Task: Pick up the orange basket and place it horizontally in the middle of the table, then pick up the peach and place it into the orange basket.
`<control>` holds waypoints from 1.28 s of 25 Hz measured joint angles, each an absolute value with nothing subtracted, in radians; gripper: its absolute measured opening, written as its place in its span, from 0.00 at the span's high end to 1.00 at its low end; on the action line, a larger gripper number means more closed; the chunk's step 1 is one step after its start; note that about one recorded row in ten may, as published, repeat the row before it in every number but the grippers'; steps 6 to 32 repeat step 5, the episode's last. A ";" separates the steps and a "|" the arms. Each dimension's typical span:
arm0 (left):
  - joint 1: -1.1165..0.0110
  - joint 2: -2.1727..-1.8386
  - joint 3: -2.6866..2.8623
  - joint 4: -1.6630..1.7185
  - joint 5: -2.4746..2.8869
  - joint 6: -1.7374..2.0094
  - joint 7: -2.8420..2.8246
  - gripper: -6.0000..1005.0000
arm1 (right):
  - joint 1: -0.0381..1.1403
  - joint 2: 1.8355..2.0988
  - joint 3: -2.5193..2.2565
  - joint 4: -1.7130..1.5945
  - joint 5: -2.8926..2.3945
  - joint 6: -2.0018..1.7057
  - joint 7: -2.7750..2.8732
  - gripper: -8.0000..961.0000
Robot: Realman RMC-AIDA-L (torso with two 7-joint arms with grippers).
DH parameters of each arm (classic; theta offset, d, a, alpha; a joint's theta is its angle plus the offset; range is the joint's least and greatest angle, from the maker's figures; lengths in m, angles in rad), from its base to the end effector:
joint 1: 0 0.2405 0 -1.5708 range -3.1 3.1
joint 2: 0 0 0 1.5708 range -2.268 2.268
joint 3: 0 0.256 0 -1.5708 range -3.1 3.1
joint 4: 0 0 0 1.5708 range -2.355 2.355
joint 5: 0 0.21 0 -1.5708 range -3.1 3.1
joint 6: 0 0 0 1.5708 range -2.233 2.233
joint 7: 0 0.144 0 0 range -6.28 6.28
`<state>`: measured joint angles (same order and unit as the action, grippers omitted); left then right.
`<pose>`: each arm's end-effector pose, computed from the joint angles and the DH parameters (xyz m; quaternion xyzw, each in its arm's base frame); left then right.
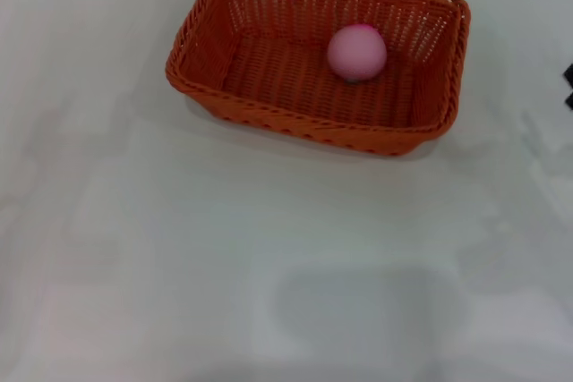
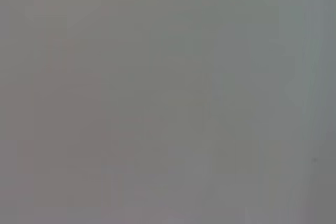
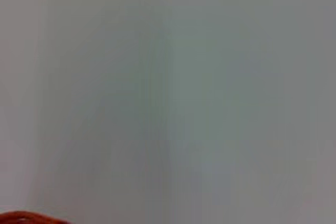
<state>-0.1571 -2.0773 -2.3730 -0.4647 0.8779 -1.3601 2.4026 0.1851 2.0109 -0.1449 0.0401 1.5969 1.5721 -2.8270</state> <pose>-0.3677 0.2694 0.0841 -0.6731 -0.2192 -0.3869 0.5909 0.3775 0.2149 0.0191 -0.7149 0.2061 0.3302 0.5809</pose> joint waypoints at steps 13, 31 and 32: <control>-0.152 -2.079 -2.374 -0.464 0.877 -1.364 2.403 0.33 | 0.173 2.011 -0.177 0.098 1.584 1.621 -2.868 0.19; -0.152 -2.079 -2.374 -0.464 0.877 -1.364 2.403 0.33 | 0.173 2.011 -0.177 0.098 1.584 1.621 -2.868 0.19; -0.152 -2.079 -2.374 -0.464 0.877 -1.364 2.403 0.33 | 0.173 2.011 -0.177 0.098 1.584 1.621 -2.868 0.19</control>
